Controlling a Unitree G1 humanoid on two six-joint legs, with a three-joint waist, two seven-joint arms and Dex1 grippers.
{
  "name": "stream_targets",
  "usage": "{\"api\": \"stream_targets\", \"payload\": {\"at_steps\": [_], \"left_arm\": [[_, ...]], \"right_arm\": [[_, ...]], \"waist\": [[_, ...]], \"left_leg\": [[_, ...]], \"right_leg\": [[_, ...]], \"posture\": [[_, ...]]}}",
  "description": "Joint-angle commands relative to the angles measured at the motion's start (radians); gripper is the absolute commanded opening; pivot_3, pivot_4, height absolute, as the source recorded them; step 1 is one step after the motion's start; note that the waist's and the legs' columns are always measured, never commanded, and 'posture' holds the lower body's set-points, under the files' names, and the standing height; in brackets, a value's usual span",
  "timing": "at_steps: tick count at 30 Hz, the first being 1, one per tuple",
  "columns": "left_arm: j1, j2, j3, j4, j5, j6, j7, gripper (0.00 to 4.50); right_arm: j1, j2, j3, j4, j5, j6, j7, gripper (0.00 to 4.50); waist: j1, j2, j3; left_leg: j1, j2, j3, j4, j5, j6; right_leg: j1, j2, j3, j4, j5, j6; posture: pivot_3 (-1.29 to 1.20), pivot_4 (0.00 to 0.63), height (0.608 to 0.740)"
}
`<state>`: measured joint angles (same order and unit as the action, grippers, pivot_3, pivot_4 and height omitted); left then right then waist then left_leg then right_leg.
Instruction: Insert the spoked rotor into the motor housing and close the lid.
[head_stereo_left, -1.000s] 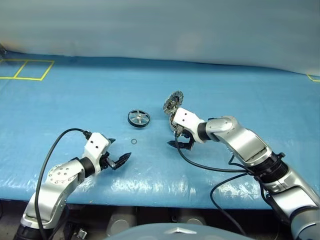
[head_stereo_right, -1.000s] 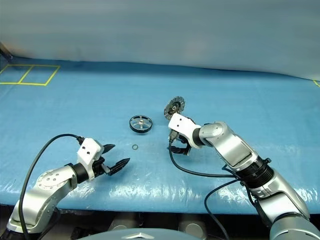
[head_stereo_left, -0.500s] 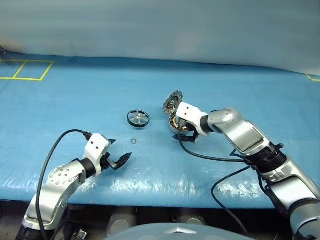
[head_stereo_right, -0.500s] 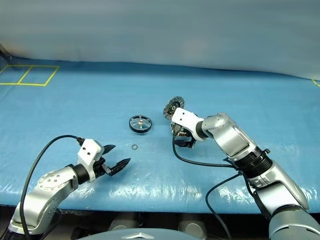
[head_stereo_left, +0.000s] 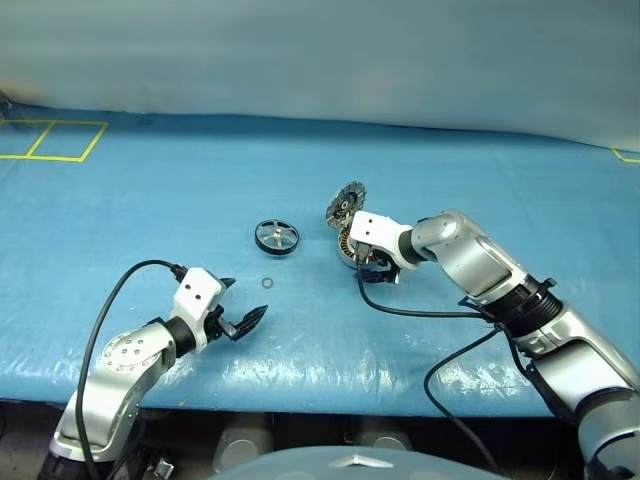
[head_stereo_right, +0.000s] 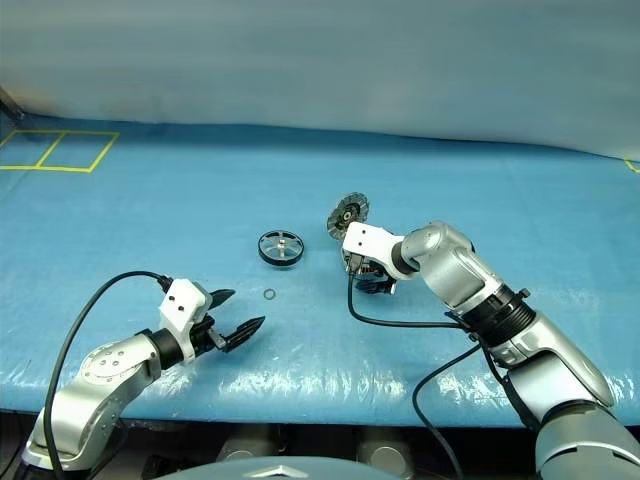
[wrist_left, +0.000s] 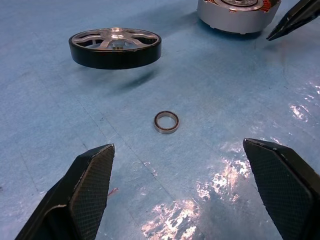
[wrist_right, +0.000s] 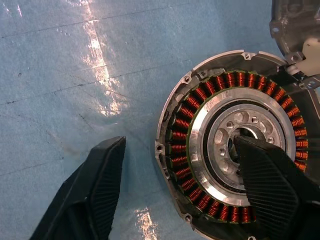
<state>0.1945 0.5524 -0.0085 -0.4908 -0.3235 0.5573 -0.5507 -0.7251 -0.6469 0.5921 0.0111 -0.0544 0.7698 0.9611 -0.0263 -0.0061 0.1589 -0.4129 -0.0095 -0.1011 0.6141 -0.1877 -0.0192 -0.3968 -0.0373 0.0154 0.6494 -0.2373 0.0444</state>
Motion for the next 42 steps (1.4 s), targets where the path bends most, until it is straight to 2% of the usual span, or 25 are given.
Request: {"api": "stream_targets", "payload": {"at_steps": [1,3,4,13,19,26,33,39,42], "left_arm": [[0.006,-0.004,0.007,-0.027,0.006,-0.024,0.002,4.50],[0.009,-0.005,0.007,-0.028,0.006,-0.026,0.003,4.50],[0.010,-0.005,0.007,-0.028,0.006,-0.027,0.003,4.50],[0.033,0.004,0.020,-0.031,0.006,-0.044,-0.001,4.50],[0.045,0.004,0.022,-0.035,0.004,-0.044,0.002,4.50],[0.053,0.006,0.023,-0.032,0.009,-0.050,-0.002,4.50],[0.048,0.007,0.018,-0.030,0.009,-0.045,-0.007,4.50],[0.046,0.005,0.016,-0.030,0.010,-0.041,-0.008,4.50],[0.045,0.004,0.016,-0.030,0.008,-0.039,-0.008,4.50]], "right_arm": [[-0.009,0.023,0.014,0.006,-0.018,-0.003,0.023,2.62],[-0.006,0.040,0.010,0.006,-0.019,0.004,0.030,2.01],[-0.005,0.049,0.008,0.004,-0.017,0.012,0.034,1.97],[0.071,0.157,0.020,-0.144,0.007,0.174,0.010,1.96],[0.187,0.249,0.028,-0.342,0.045,0.379,-0.064,1.96],[0.288,0.319,0.011,-0.467,0.093,0.540,-0.154,1.96],[0.314,0.365,-0.014,-0.500,0.151,0.609,-0.230,1.96],[0.316,0.383,-0.034,-0.472,0.162,0.569,-0.306,1.96],[0.309,0.397,-0.061,-0.478,0.188,0.574,-0.320,2.97]], "waist": [[0.000,0.000,0.000],[-0.003,-0.001,0.000],[-0.005,-0.001,-0.001],[-0.015,-0.001,-0.001],[-0.016,-0.002,-0.003],[-0.015,-0.003,-0.003],[-0.016,-0.005,-0.005],[-0.016,-0.005,-0.005],[-0.017,-0.004,-0.004]], "left_leg": [[0.000,0.000,0.000,0.000,0.000,0.000],[0.001,0.000,0.000,0.000,0.000,0.000],[0.002,0.000,0.000,0.000,0.000,0.000],[0.003,0.002,0.000,-0.001,0.000,-0.001],[0.003,0.004,-0.001,-0.001,-0.002,-0.003],[0.004,0.005,-0.001,-0.001,-0.003,-0.004],[0.010,0.010,0.000,-0.001,-0.004,-0.006],[0.010,0.014,0.001,-0.001,-0.005,-0.007],[0.011,0.015,0.002,-0.001,-0.005,-0.008]], "right_leg": [[0.000,0.000,0.000,0.000,0.000,0.000],[0.001,0.000,0.000,0.000,0.000,0.000],[0.001,0.001,0.000,0.000,0.000,0.000],[0.001,0.003,0.000,0.001,0.001,-0.002],[0.000,0.004,0.000,0.002,-0.001,-0.004],[0.000,0.006,0.000,0.002,-0.002,-0.006],[0.001,0.008,0.000,0.002,-0.003,-0.008],[0.000,0.009,0.000,0.002,-0.004,-0.009],[0.000,0.011,0.000,0.003,-0.004,-0.009]], "posture": [[0.00,0.150,0.740],[0.00,0.150,0.740],[0.00,0.150,0.740],[0.00,0.150,0.740],[0.00,0.150,0.740],[0.00,0.150,0.740],[0.00,0.150,0.740],[0.00,0.150,0.740],[0.00,0.150,0.740]]}}
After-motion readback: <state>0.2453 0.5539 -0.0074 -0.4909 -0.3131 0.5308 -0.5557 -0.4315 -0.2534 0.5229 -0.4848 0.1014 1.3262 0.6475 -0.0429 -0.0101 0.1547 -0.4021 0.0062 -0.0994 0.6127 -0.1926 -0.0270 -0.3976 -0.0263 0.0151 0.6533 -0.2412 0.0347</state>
